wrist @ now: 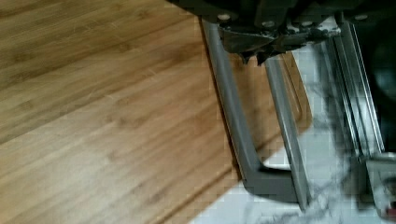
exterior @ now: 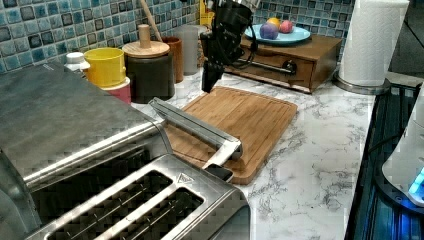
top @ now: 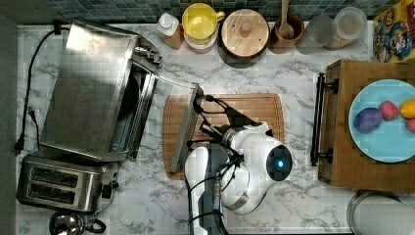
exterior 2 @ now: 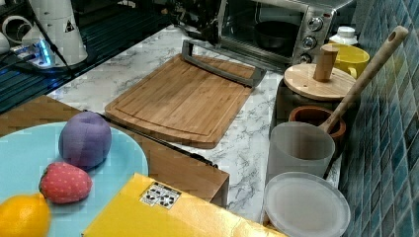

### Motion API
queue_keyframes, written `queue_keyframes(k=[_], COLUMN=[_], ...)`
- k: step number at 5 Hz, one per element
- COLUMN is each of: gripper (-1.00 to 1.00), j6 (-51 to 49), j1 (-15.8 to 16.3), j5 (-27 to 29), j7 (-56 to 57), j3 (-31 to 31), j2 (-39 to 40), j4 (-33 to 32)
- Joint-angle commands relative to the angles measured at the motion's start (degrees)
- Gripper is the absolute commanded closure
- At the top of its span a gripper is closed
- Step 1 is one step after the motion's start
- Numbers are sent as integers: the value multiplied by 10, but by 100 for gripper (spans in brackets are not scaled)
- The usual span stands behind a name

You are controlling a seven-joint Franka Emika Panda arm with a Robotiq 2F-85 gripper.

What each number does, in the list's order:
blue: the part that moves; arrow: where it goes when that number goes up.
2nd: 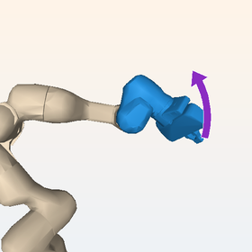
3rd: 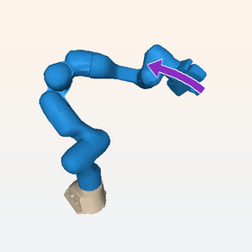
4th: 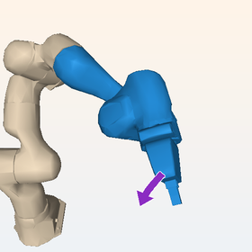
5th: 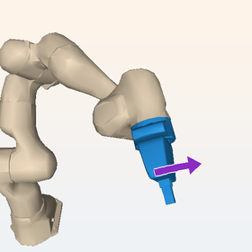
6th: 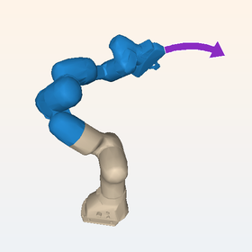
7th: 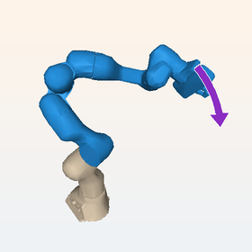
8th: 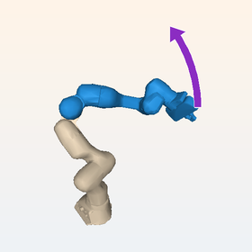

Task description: Close the oven.

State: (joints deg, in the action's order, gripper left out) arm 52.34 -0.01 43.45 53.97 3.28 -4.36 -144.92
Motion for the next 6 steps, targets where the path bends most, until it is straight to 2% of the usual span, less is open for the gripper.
queue_keyframes(k=[1,2,3,4,5,6], gripper=[100,100,100,100,100,100], j6=[59,56,52,77,58,31], j1=[17,28,26,24,12,12], j5=[159,199,183,283,312,268], j7=[210,291,273,334,342,308], j3=[0,-4,-11,-21,-25,-20], j2=[48,91,118,91,75,78], j4=[15,40,60,53,66,78])
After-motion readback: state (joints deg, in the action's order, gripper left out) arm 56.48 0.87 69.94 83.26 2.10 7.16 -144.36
